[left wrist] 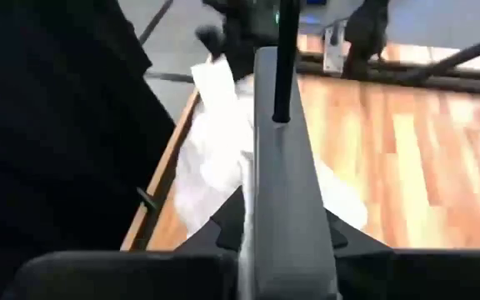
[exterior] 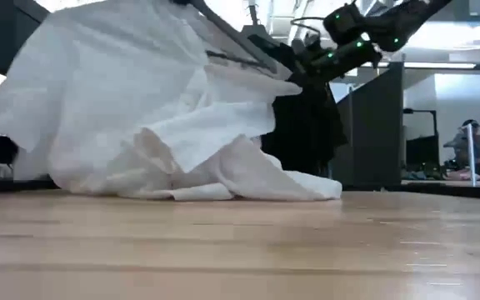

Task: Hang clothes
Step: Hang the white polo on the rack

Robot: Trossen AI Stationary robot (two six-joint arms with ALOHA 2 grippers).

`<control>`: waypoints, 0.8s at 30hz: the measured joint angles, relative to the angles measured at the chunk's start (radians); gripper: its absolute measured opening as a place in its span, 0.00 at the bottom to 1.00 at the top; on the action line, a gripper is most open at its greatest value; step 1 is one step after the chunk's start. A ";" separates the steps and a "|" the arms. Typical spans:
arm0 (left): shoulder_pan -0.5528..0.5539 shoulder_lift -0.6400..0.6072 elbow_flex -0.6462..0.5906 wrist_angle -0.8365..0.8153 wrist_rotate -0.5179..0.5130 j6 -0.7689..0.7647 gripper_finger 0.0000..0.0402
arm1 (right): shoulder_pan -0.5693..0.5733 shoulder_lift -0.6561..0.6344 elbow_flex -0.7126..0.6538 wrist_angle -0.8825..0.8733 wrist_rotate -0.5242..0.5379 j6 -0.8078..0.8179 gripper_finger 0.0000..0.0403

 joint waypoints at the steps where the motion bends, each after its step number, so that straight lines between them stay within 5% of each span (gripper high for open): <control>1: 0.000 0.004 0.001 -0.009 -0.004 0.000 0.07 | -0.004 -0.008 0.000 -0.001 -0.001 0.000 0.00; 10: -0.006 0.025 0.001 0.061 -0.182 0.009 0.07 | 0.031 -0.064 0.064 -0.091 -0.011 -0.021 0.00; 18: -0.008 0.014 0.012 0.168 -0.095 -0.029 0.07 | 0.035 -0.090 0.113 -0.293 0.004 -0.093 0.00; 24: 0.001 0.015 0.017 0.133 -0.091 -0.037 0.07 | 0.046 -0.119 0.146 -0.287 0.000 -0.102 0.00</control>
